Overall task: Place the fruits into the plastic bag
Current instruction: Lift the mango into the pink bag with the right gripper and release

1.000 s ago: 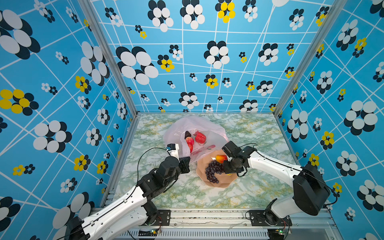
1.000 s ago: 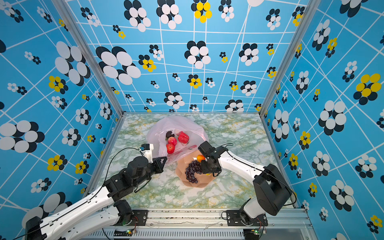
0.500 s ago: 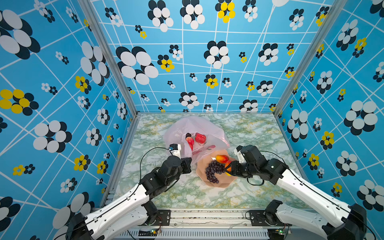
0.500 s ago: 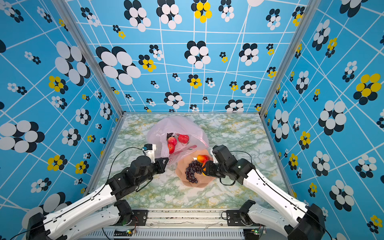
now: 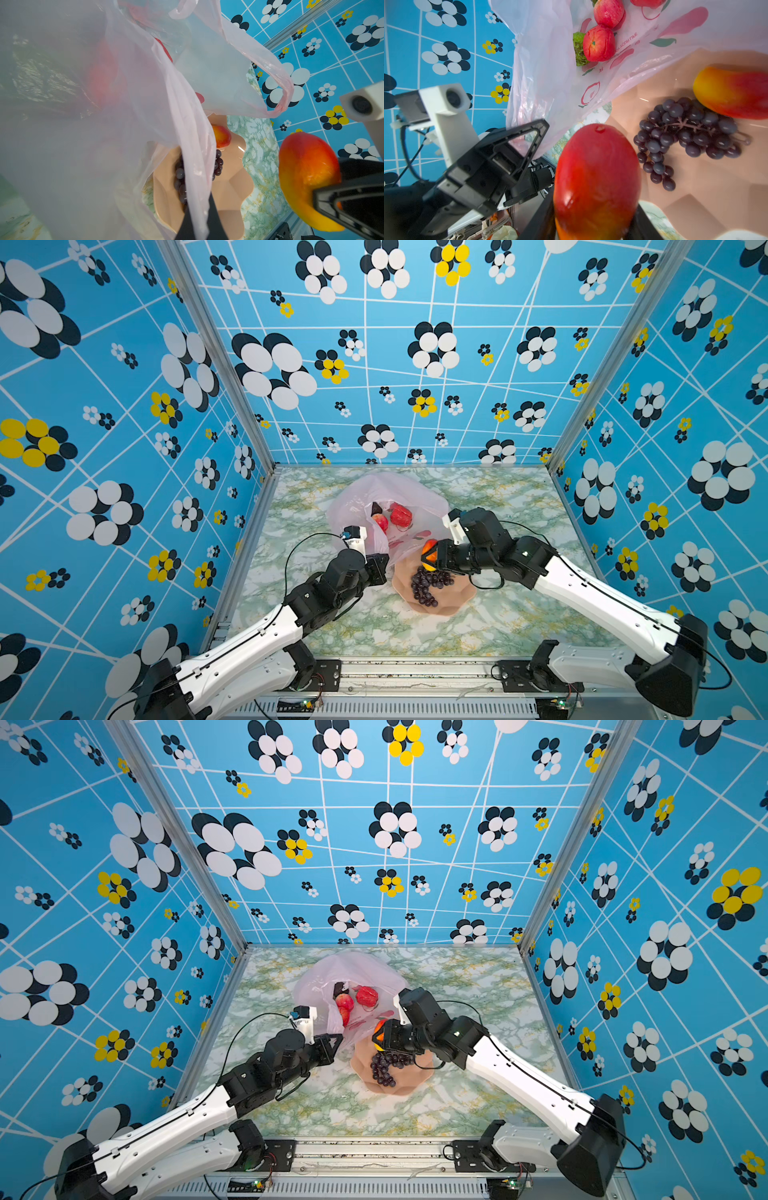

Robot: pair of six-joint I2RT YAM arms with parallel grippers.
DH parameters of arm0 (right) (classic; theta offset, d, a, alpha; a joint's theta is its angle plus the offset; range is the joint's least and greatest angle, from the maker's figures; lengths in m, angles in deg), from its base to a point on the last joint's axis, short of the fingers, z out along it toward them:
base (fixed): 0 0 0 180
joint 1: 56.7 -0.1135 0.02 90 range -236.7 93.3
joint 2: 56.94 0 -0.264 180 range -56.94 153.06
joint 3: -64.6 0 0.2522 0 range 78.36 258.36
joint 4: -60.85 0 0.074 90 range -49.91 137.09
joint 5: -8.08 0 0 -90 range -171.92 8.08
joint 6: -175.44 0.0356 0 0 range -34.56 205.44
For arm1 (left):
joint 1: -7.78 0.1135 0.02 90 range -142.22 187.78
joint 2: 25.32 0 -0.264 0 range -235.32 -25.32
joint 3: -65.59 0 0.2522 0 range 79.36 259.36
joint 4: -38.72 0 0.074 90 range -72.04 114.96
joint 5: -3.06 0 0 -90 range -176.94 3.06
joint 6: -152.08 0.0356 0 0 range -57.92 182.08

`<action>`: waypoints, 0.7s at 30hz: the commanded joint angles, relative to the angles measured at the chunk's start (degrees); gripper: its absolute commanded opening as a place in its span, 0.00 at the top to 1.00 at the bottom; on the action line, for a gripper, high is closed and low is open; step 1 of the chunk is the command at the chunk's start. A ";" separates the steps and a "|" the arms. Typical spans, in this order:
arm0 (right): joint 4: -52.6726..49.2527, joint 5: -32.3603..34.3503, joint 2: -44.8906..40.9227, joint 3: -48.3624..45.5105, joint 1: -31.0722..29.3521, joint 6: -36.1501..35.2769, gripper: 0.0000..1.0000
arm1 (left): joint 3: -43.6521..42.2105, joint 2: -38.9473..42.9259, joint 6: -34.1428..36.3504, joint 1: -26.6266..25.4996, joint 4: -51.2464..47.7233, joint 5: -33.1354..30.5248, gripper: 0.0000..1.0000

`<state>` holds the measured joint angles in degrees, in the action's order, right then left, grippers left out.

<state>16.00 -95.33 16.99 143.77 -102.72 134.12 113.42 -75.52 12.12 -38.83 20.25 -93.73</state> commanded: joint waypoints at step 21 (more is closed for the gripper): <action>5.01 -4.77 35.98 31.24 7.33 -8.95 0.28 | 1.68 0.56 -2.43 -1.25 0.25 0.22 1.00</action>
<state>19.58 -99.02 55.92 173.21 -95.18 126.52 113.59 -75.78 9.98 -39.62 20.29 -93.56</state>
